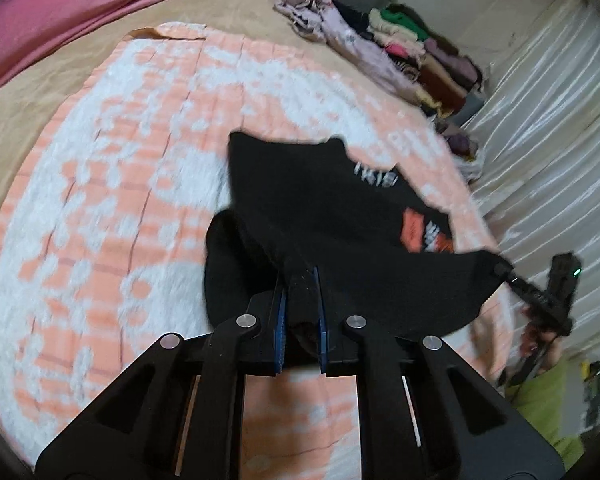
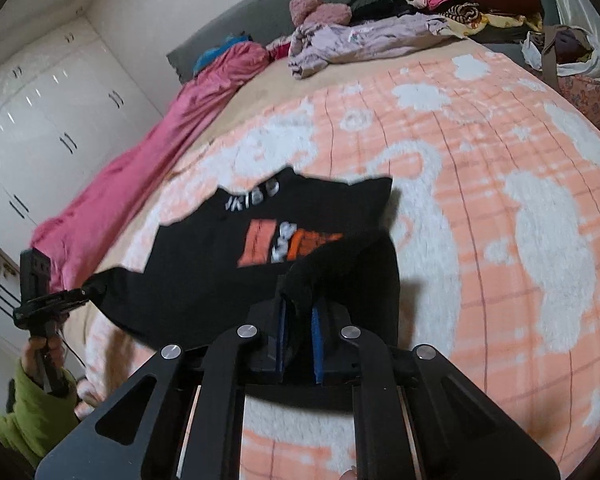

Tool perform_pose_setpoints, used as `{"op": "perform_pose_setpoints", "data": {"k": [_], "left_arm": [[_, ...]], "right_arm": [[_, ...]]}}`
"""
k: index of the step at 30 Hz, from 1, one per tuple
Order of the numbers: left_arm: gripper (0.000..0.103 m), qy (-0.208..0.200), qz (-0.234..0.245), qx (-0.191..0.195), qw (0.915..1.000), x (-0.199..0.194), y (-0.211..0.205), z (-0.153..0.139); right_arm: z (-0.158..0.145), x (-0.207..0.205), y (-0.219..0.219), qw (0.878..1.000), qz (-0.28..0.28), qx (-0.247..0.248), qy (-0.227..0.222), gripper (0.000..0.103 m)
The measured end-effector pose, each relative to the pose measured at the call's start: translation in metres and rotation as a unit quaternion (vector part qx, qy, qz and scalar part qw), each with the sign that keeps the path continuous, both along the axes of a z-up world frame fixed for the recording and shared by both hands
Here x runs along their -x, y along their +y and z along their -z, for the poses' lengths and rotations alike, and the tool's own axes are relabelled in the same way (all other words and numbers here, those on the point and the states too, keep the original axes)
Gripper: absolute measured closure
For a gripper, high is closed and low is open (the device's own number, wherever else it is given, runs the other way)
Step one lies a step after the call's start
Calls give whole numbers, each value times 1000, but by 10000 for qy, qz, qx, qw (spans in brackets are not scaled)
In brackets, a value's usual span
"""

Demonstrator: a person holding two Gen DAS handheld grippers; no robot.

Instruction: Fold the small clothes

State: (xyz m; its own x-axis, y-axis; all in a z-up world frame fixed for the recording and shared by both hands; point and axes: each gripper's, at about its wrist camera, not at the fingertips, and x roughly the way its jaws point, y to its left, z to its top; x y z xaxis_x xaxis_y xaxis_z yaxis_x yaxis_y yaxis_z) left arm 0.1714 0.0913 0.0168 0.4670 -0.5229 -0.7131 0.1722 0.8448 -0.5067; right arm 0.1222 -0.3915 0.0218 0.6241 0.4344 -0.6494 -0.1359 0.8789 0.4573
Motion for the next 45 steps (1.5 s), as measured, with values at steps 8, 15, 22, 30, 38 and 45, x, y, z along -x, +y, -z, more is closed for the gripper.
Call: {"op": "perform_pose_setpoints", "data": {"k": [8,15,22,30,38,45], "left_arm": [[98,226,-403,514,9976,-66,10,-1],[97,688,-819,691,9919,-115,17,35],[90,874,-906,875,9882,-136,17,59],[48,296,-1219,1073,9863,-119,40,24],[42,-412,-771,44,9962,-88,13,-10],[42,-358,32,-1024,9941,-102,-40,10]], "right_arm": [[-7,-52,-19,9985,318,-451,-60,95],[19,-100,-31,9958,633,-531,405,94],[49,-122,-30,9936,762,-350,751,91],[32,-111,-45,9919,1143,-348,422,27],[5,-83,-26,9937,977,510,-180,27],[25,-98,11,9822,505,1804,-116,27]]}}
